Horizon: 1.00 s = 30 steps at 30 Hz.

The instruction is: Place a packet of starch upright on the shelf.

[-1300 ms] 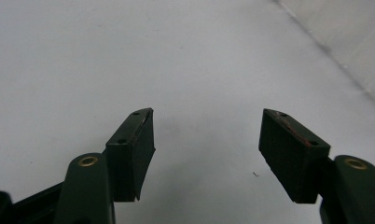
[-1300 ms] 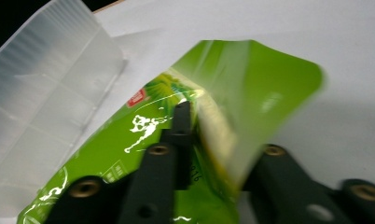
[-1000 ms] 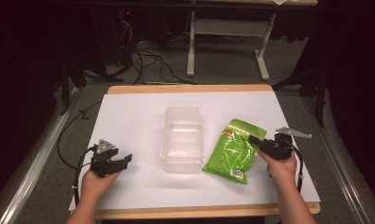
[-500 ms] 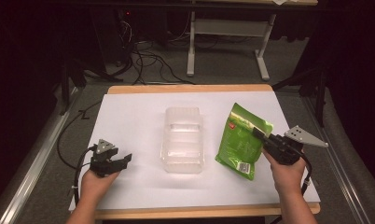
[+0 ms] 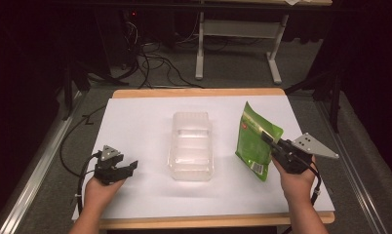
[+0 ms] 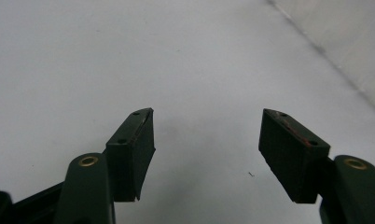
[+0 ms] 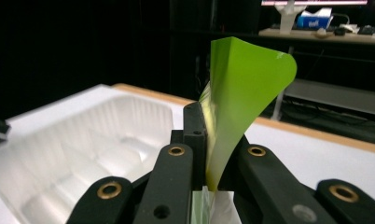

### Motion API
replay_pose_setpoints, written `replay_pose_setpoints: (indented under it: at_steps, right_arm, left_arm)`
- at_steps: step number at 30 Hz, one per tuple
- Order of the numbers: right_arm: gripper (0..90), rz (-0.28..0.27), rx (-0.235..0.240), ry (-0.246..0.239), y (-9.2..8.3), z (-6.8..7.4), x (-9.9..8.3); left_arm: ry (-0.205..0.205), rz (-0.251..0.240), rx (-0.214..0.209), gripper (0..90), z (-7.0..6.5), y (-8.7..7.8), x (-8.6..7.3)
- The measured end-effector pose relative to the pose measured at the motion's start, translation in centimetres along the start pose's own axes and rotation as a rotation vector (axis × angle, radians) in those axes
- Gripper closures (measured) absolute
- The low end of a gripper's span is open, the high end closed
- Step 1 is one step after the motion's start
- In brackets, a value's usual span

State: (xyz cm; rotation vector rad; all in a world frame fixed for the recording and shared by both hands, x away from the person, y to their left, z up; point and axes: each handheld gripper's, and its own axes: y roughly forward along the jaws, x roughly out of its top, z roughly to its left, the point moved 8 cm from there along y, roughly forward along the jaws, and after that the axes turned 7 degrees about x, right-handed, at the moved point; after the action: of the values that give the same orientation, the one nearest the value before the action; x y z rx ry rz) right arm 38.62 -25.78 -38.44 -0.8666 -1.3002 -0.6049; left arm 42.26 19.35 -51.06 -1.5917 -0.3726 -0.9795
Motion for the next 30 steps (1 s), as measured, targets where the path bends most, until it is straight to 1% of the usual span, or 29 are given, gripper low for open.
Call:
replay_pose_setpoints:
  at_steps: [1,2,3,4,5,6,7,8,9,11,18,24,26,27,30]
  right_arm:
    - [86.3,0.002,-0.005,0.002,-0.3,0.0,-0.4]
    - [86.3,0.002,-0.005,0.002,-0.3,0.0,-0.4]
    - [84.7,0.002,0.006,0.028,-0.5,-0.2,-0.6]
    - [83.0,0.003,0.013,0.038,-0.6,-0.2,-0.8]
    - [80.6,0.012,0.018,0.041,-0.5,-0.3,-1.0]
    - [79.7,0.036,0.018,0.047,-0.4,-0.3,-1.4]
    - [79.3,0.049,0.020,0.049,-0.3,-0.3,-1.6]
    - [79.3,0.049,0.020,0.049,-0.3,-0.3,-1.6]
    - [79.8,0.069,0.009,0.053,0.0,-0.6,-2.2]
    - [79.4,0.072,0.014,0.070,0.0,-0.7,-2.4]
    - [77.3,0.082,0.006,0.090,-0.2,-1.2,-3.1]
    - [74.4,0.099,-0.003,0.084,-0.5,-1.2,-4.0]
    - [73.3,0.107,-0.005,0.085,-0.5,-1.5,-4.3]
    - [73.3,0.115,-0.016,0.092,-0.4,-1.8,-4.7]
    - [74.7,0.112,-0.017,0.100,-0.5,-2.1,-4.8]
  left_arm:
    - [-0.001,-0.001,-0.002,36.4,0.0,0.0,0.0]
    - [-0.001,-0.001,-0.002,36.4,0.0,0.0,0.0]
    - [0.001,-0.002,-0.002,36.3,0.0,-0.1,0.0]
    - [0.002,-0.004,-0.002,36.4,0.0,-0.1,0.1]
    - [0.002,-0.005,-0.002,36.4,0.0,-0.1,0.1]
    - [0.001,-0.006,-0.002,36.4,-0.1,-0.1,0.1]
    - [0.001,-0.007,-0.003,36.3,-0.1,-0.1,0.1]
    - [0.001,-0.007,-0.003,36.3,-0.1,-0.1,0.1]
    - [0.002,-0.006,-0.004,36.3,-0.1,-0.2,0.1]
    - [0.002,-0.008,-0.004,36.3,-0.1,-0.2,0.1]
    - [0.005,-0.005,-0.004,36.3,-0.1,-0.2,0.1]
    - [0.007,-0.002,-0.005,36.3,-0.1,-0.1,0.1]
    - [0.007,-0.003,-0.005,36.3,-0.2,-0.1,0.1]
    - [0.012,-0.002,-0.007,36.3,-0.2,-0.1,0.1]
    - [0.011,-0.001,-0.005,36.4,-0.2,-0.1,0.1]
